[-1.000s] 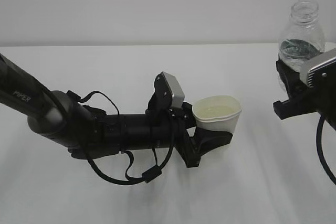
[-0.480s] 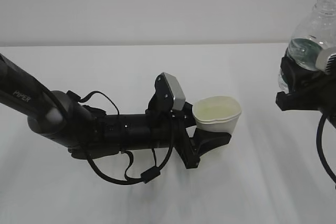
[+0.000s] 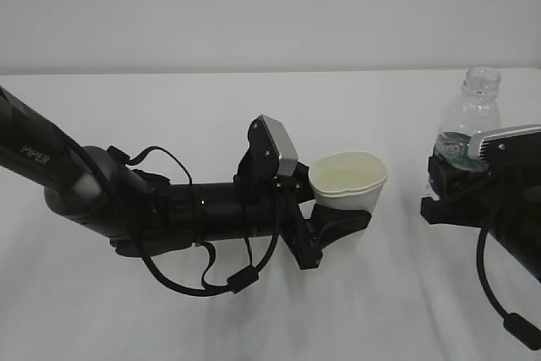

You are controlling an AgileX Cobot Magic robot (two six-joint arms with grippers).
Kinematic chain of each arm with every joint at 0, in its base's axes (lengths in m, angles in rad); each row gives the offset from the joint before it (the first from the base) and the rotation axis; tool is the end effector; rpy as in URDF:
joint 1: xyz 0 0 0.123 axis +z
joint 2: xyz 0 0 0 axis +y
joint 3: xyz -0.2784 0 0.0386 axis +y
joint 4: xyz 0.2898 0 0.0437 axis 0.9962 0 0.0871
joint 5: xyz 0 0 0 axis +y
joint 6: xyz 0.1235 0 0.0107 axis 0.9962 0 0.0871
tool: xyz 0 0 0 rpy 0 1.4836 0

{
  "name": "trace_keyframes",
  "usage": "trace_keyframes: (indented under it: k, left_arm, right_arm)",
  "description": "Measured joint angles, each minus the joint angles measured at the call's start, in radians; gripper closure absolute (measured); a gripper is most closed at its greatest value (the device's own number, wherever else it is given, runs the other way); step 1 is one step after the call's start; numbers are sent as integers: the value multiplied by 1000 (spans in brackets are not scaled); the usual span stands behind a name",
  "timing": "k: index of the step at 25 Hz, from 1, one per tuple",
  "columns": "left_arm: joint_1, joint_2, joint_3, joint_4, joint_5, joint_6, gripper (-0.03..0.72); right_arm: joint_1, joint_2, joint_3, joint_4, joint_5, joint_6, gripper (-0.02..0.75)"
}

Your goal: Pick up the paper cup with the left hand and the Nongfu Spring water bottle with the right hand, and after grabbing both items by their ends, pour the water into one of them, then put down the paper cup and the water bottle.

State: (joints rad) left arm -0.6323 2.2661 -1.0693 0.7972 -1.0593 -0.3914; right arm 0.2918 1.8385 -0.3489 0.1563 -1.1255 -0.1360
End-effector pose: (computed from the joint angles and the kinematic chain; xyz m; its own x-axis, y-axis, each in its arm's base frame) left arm 0.3167 -0.3278 0.0374 -0.1024 0.1459 -0.9840 0.9635 0.2603 -0.0617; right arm 0.2883 0.0684 0.0618 -0.2550 -0.1471 -0.9557 -0.1734 0.9793 -0.1044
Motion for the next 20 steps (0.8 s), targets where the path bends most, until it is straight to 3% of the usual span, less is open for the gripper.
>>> trace_keyframes:
  k: [20]
  left_arm:
    - [0,0,0,0,4,2,256]
  right_arm:
    - [0,223,-193,8,-2,120,346]
